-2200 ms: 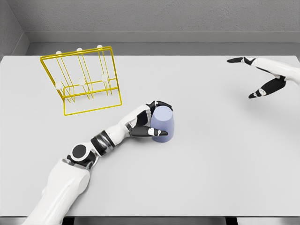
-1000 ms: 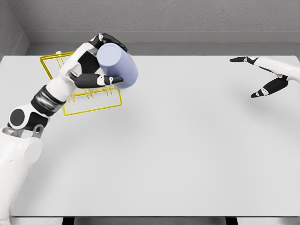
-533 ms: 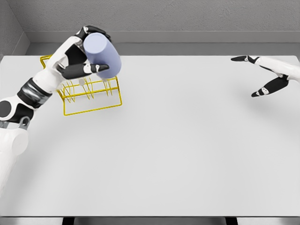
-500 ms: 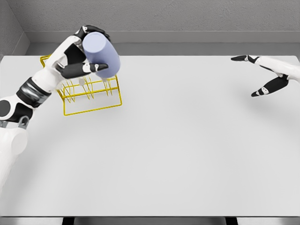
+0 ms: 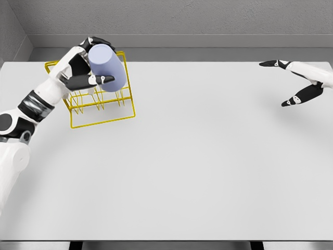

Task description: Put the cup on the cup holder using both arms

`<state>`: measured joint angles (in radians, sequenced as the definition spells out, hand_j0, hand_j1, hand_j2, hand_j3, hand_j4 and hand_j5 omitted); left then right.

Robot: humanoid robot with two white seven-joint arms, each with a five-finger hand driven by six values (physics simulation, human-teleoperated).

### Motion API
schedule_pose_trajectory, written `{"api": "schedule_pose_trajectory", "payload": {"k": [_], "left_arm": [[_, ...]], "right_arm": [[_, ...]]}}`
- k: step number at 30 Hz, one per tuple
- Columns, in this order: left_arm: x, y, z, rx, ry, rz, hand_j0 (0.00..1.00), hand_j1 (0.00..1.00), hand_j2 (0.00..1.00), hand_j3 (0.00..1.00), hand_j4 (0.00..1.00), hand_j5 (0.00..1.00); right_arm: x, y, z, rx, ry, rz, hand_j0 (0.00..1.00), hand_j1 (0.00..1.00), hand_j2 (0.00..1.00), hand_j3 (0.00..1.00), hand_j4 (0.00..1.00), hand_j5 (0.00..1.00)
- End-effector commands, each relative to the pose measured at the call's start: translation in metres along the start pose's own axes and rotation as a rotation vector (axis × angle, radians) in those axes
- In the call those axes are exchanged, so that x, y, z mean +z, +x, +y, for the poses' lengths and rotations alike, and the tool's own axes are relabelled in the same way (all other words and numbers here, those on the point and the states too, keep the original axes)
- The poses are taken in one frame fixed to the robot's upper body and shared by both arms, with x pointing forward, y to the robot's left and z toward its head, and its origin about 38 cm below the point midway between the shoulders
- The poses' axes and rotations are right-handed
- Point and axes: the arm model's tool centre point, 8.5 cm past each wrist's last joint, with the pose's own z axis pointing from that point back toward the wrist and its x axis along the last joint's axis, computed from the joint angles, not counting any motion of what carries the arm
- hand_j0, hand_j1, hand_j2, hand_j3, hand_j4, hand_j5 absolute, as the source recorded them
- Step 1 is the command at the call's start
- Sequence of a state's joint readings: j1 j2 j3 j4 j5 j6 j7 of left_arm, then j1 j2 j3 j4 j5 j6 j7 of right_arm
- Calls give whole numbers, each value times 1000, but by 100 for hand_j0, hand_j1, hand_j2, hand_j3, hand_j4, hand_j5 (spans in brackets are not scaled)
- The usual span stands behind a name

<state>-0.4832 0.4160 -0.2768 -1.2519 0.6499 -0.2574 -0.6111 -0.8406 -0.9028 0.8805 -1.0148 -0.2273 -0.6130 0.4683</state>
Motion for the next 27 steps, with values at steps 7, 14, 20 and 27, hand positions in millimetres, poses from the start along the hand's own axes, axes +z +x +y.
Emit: {"api": "schedule_pose_trajectory", "payload": {"k": [7, 14, 20, 27], "left_arm": [[1, -3, -3, -16, -12, 16, 68, 68, 68, 68, 68, 68], [0, -1, -4, -19, -15, 7, 99, 99, 99, 99, 99, 99], [0, 2, -2, -27, -14, 1, 100, 100, 100, 100, 100, 100], [-3, 7, -5, -33, -26, -15, 100, 100, 100, 100, 100, 100]], "right_arm": [[0, 1, -1, -5, -6, -3, 100, 100, 100, 100, 100, 100], [-1, 1, -2, -5, -7, -4, 100, 100, 100, 100, 100, 100], [-1, 1, -1, -4, -4, -4, 100, 100, 100, 100, 100, 100], [-2, 1, 0, -6, -3, -6, 100, 100, 100, 100, 100, 100]]}}
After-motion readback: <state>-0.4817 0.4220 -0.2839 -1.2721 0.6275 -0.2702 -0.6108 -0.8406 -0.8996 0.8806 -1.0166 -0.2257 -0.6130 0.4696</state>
